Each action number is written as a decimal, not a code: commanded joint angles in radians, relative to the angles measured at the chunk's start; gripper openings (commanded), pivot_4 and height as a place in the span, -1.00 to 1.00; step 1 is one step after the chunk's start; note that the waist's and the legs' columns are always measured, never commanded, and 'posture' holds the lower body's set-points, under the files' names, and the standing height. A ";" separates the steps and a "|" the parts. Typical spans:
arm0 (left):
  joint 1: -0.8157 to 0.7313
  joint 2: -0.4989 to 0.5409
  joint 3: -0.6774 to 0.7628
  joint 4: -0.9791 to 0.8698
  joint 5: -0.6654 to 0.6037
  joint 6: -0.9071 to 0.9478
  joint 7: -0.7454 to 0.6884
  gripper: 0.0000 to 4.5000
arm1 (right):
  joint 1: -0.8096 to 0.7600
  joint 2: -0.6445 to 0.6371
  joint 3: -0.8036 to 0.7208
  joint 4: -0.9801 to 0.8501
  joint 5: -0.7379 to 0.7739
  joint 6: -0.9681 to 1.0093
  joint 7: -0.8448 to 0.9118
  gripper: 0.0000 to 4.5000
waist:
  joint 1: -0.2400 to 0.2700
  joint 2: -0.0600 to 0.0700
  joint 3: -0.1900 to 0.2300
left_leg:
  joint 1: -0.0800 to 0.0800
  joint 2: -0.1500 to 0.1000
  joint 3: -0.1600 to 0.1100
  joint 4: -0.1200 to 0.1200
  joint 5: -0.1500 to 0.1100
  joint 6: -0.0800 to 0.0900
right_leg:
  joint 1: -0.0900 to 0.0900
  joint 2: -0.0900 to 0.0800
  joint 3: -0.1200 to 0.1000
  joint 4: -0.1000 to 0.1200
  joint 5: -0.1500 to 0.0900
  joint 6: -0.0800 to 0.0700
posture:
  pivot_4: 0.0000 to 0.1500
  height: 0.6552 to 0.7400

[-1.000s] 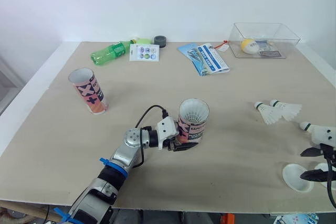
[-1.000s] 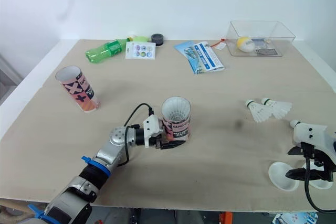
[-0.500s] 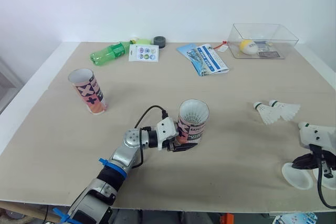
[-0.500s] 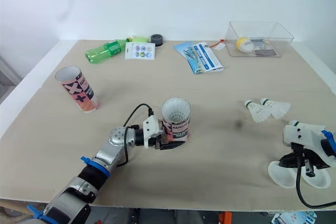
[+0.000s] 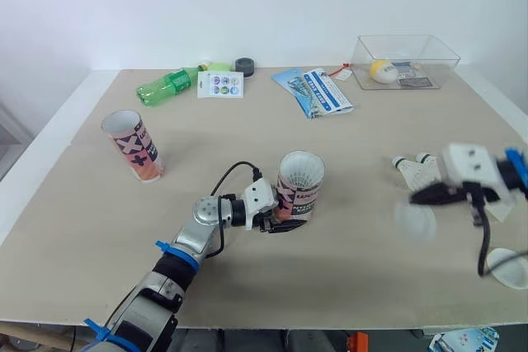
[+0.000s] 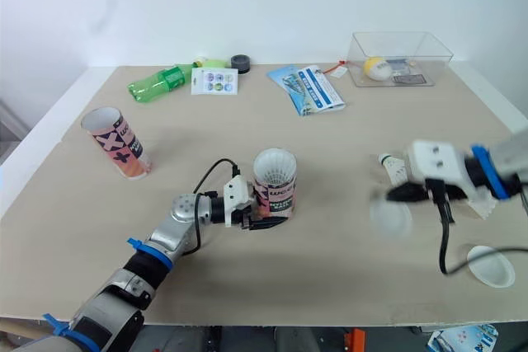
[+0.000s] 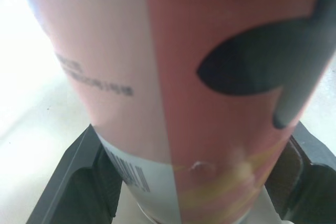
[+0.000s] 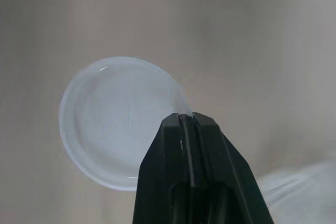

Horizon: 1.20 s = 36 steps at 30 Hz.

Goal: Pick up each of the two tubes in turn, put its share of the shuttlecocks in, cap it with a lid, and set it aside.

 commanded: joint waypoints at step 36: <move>-0.004 0.023 -0.003 0.069 0.042 0.002 0.004 0.33 | -0.720 0.429 0.612 0.414 0.094 -0.369 0.047 -0.96 | -0.001 0.000 -0.001 | -0.001 0.002 0.000 -0.006 0.001 0.000 | -0.002 0.002 0.000 0.000 -0.001 -0.004 | 1.00 1.00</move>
